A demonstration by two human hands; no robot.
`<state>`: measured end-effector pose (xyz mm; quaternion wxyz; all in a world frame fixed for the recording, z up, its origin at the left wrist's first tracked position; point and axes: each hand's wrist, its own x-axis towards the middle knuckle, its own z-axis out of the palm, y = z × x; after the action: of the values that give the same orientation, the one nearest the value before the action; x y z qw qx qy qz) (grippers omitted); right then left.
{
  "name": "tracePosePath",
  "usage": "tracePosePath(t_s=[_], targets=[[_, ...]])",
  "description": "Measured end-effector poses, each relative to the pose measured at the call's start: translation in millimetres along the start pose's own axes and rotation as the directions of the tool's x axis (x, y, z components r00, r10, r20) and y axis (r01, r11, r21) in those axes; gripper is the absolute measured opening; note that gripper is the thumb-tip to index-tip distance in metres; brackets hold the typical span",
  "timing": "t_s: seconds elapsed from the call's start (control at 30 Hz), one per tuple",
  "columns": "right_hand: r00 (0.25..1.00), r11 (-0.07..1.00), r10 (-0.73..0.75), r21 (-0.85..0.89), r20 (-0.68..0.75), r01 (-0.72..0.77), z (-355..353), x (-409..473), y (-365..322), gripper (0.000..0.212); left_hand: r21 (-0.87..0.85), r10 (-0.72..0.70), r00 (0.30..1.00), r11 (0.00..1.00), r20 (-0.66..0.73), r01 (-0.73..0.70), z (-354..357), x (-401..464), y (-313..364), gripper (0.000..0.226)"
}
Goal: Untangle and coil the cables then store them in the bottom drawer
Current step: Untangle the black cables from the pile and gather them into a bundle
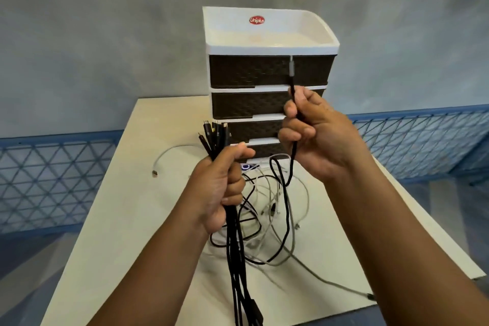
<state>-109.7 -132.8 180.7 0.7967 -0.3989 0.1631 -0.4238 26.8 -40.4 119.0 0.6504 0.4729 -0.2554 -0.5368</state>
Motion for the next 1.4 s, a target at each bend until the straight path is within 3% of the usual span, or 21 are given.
tracePosePath(t_s=[0.2, 0.37, 0.5, 0.6, 0.7, 0.77, 0.83, 0.9, 0.93, 0.97, 1.0, 1.03, 1.07, 1.1, 1.13, 1.2, 1.3, 1.4], targets=[[0.962, 0.968, 0.002, 0.241, 0.274, -0.071, 10.9, 1.0, -12.5, 0.015, 0.116, -0.045, 0.999, 0.992, -0.008, 0.045, 6.7, 3.5, -14.9, 0.026], [0.944, 0.936, -0.010, 0.335, 0.331, -0.108, 8.0, 5.4, -11.7, 0.017, 0.146, -0.156, 0.987, 0.978, 0.029, 0.150, 14.6, 0.2, -14.3, 0.038], [0.946, 0.934, -0.036, 0.347, 0.322, -0.082, 2.6, 4.6, -14.5, 0.020, 0.152, -0.165, 0.986, 0.975, -0.002, 0.164, 16.6, 0.5, -17.6, 0.055], [0.980, 0.978, -0.055, 0.206, 0.189, 0.015, -13.7, -1.7, -18.2, 0.022, 0.019, -0.153, 0.988, 0.988, 0.034, 0.152, 10.5, 2.2, -19.0, 0.061], [0.992, 0.993, -0.054, -0.107, -0.117, 0.042, -50.3, -11.2, -9.5, 0.023, -0.090, -0.083, 0.996, 0.992, 0.036, 0.086, 3.6, 3.2, -18.0, 0.054], [0.940, 0.960, -0.014, -0.268, -0.340, -0.083, -79.7, -15.0, 9.4, 0.022, -0.105, -0.052, 0.998, 0.993, 0.018, 0.054, 1.2, 3.7, -17.6, 0.049], [0.875, 0.917, 0.106, -0.293, -0.473, -0.270, -102.0, -18.6, 32.4, 0.024, -0.096, -0.037, 0.999, 0.995, 0.017, 0.038, 1.5, 3.1, -17.7, 0.047], [0.816, 0.796, 0.202, -0.394, -0.541, -0.459, -113.7, -22.4, 51.4, 0.026, -0.076, -0.023, 0.999, 0.997, 0.025, 0.024, 3.1, 2.3, -18.2, 0.046], [0.806, 0.638, 0.178, -0.557, -0.565, -0.531, -118.1, -24.5, 57.8, 0.028, -0.066, -0.016, 0.999, 0.998, 0.028, 0.018, 4.2, 1.6, -18.5, 0.045], [0.824, 0.401, 0.110, -0.733, -0.556, -0.549, -121.4, -26.2, 61.5, 0.030, -0.058, -0.010, 0.999, 0.998, 0.030, 0.012, 4.9, 1.2, -18.7, 0.045], [0.858, 0.152, 0.023, -0.847, -0.512, -0.510, -120.7, -28.4, 62.0, 0.031, -0.053, -0.006, 0.999, 0.999, 0.033, 0.007, 5.4, 1.1, -18.9, 0.045], [0.891, 0.003, -0.075, -0.893, -0.449, -0.450, -115.9, -30.6, 60.7, 0.032, -0.050, -0.001, 0.999, 0.999, 0.037, 0.003, 5.6, 1.1, -18.9, 0.045], [0.912, -0.018, -0.149, -0.922, -0.381, -0.388, -106.8, -33.7, 57.5, 0.033, -0.049, 0.002, 0.999, 0.999, 0.039, 0.000, 5.9, 1.1, -19.0, 0.045], [0.933, 0.044, -0.173, -0.948, -0.317, -0.314, -95.9, -37.3, 54.3, 0.035, -0.045, 0.004, 0.999, 0.999, 0.040, -0.002, 6.2, 1.3, -19.1, 0.045], [0.949, 0.172, -0.153, -0.953, -0.274, -0.248, -82.4, -41.0, 51.0, 0.038, -0.040, 0.006, 0.999, 0.999, 0.039, -0.005, 6.8, 1.3, -19.3, 0.046], [0.974, 0.392, -0.014, -0.897, -0.227, -0.204, -59.2, -47.3, 49.8, 0.035, -0.025, 0.011, 0.999, 1.000, 0.036, -0.011, 8.2, 1.5, -19.7, 0.046], [0.978, 0.387, 0.088, -0.898, -0.189, -0.208, -53.6, -50.2, 57.4, 0.016, -0.026, 0.020, 1.000, 0.999, 0.020, -0.019, 9.5, 2.7, -17.7, 0.047], [0.969, 0.344, 0.012, -0.909, -0.248, -0.237, -72.1, -47.0, 60.6, 0.018, -0.061, 0.041, 0.999, 0.997, 0.000, -0.041, 5.6, 4.2, -12.6, 0.046]])
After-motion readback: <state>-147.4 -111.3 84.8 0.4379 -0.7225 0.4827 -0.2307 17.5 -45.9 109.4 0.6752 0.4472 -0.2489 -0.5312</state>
